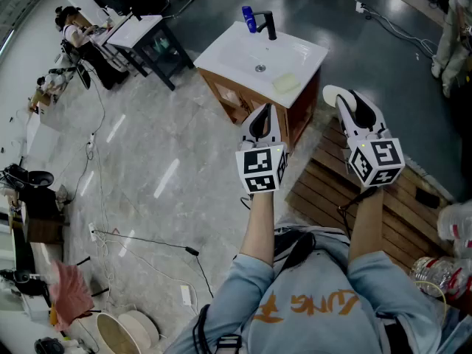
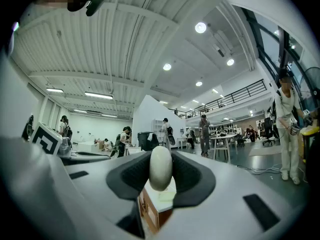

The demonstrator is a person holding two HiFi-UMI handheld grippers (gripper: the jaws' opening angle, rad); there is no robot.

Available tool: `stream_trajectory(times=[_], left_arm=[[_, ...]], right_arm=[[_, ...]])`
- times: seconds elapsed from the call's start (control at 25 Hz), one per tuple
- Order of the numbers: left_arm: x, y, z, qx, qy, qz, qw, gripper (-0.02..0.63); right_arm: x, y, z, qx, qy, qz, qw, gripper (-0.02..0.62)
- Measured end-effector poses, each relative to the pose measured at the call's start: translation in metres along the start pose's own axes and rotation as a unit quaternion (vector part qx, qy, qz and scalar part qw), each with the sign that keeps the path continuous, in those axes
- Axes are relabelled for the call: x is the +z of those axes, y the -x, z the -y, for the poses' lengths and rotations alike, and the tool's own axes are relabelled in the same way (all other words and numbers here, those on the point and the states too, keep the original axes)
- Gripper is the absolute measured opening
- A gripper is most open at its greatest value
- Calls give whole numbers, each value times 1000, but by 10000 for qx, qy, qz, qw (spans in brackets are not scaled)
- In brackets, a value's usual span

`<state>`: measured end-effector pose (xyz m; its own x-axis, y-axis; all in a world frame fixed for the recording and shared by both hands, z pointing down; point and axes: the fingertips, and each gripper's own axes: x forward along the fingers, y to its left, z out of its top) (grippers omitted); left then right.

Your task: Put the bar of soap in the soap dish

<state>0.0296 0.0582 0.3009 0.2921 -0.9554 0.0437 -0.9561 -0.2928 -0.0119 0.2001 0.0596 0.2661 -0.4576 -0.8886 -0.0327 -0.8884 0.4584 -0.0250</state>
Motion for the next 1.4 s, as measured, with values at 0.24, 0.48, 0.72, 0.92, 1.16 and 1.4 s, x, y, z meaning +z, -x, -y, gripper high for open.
stream_trajectory(times=[0.24, 0.48, 0.72, 0.92, 1.16, 1.4], left_arm=[[-2, -6, 7, -35, -28, -17, 10000, 23], [6, -12, 13, -58, -115, 24, 9999, 23], [18, -14, 15, -42, -252, 94, 9996, 23], [21, -8, 5, 86, -277, 120, 9995, 23], [12, -16, -23, 256, -166, 103, 9995, 23], [1, -65, -43, 123, -22, 134, 9998, 23]], right_arm=[[-2, -1, 6, 93, -145, 50, 9998, 135], [2, -1, 14, 180, -288, 168, 9993, 135], [10, -2, 27, 112, -394, 348, 9986, 135], [15, -6, 31, 116, -499, 438, 9977, 135], [6, -30, 20, 228, -425, 378, 9981, 135], [-3, -72, 39, 86, -322, 318, 9989, 135]])
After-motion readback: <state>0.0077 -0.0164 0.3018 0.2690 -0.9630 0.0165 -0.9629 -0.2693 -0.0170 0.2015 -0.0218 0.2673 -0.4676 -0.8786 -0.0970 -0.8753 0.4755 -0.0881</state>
